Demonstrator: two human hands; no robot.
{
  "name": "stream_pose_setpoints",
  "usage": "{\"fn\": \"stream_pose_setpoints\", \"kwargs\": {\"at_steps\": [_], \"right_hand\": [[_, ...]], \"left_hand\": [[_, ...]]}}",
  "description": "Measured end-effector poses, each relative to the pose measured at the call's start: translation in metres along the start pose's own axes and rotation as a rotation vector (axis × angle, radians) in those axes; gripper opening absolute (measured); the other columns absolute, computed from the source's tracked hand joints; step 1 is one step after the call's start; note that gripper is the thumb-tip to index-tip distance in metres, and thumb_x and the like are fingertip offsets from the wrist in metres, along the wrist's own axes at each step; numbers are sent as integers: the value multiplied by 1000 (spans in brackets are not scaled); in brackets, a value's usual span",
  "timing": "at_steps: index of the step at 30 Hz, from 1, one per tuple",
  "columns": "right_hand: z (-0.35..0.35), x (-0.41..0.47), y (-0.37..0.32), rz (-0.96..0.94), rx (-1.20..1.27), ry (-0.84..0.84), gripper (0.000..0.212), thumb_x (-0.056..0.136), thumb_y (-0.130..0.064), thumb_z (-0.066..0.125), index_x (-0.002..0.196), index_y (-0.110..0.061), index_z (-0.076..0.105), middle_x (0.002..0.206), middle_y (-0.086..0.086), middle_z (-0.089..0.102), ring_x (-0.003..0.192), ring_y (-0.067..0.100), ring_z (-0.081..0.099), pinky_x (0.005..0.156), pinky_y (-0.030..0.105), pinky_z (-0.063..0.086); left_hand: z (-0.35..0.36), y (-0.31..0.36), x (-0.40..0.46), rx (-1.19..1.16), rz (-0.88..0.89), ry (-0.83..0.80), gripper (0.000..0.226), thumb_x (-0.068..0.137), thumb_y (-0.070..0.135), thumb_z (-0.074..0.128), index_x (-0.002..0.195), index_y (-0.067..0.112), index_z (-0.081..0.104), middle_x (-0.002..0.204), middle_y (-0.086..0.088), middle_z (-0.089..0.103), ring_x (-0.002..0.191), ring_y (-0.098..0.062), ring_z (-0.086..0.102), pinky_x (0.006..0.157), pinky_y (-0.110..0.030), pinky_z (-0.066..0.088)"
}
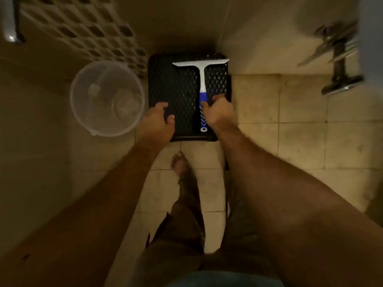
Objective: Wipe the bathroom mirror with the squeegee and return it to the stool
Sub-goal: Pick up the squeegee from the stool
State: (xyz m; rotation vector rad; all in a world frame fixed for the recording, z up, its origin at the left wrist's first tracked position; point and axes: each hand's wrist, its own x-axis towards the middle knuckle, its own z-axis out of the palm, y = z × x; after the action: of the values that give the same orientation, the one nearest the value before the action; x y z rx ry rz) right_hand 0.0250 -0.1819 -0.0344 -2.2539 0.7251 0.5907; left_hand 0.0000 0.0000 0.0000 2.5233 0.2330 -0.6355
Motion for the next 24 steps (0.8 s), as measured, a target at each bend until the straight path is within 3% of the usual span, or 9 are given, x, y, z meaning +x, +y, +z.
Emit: {"fn": "stream_pose_setpoints", "kwargs": {"at_steps": [5, 11, 18, 21, 24], "right_hand": [[29, 16, 5, 111, -39, 4, 59, 90, -50, 65, 127, -5, 53, 127, 19, 63, 118, 38, 60, 93, 42, 50], [45, 31, 10, 85, 17, 0, 50, 92, -42, 65, 128, -8, 56, 123, 15, 65, 109, 32, 63, 86, 35, 49], [54, 33, 12, 88, 90, -5, 46, 93, -32, 63, 128, -5, 53, 122, 19, 64, 108, 35, 63, 86, 35, 49], [55, 31, 12, 107, 165, 0, 44, 94, -30, 61, 128, -5, 50, 119, 19, 63, 104, 33, 63, 78, 30, 42], [51, 27, 10, 104, 230, -24, 41, 95, -28, 59, 127, -5, 47, 108, 15, 59, 97, 30, 63, 80, 33, 49]], "left_hand": [[15, -24, 3, 50, 24, -78, 49, 97, 28, 59, 142, 13, 50, 129, -16, 61, 121, -32, 57, 103, -44, 44], [14, -31, 22, 50, 32, -92, 50, 97, 31, 59, 143, 15, 48, 131, -13, 58, 121, -29, 55, 104, -40, 45], [6, -13, 38, 30, 60, -2, 49, 98, 30, 57, 143, 12, 48, 137, -17, 54, 129, -34, 49, 109, -40, 38], [4, -4, 37, 86, 78, 60, 50, 100, 33, 55, 144, 13, 47, 139, -17, 52, 131, -33, 44, 107, -33, 26], [0, 5, 36, 110, 90, 127, 50, 100, 31, 54, 144, 8, 47, 140, -20, 52, 131, -34, 44, 101, -27, 21]]}}
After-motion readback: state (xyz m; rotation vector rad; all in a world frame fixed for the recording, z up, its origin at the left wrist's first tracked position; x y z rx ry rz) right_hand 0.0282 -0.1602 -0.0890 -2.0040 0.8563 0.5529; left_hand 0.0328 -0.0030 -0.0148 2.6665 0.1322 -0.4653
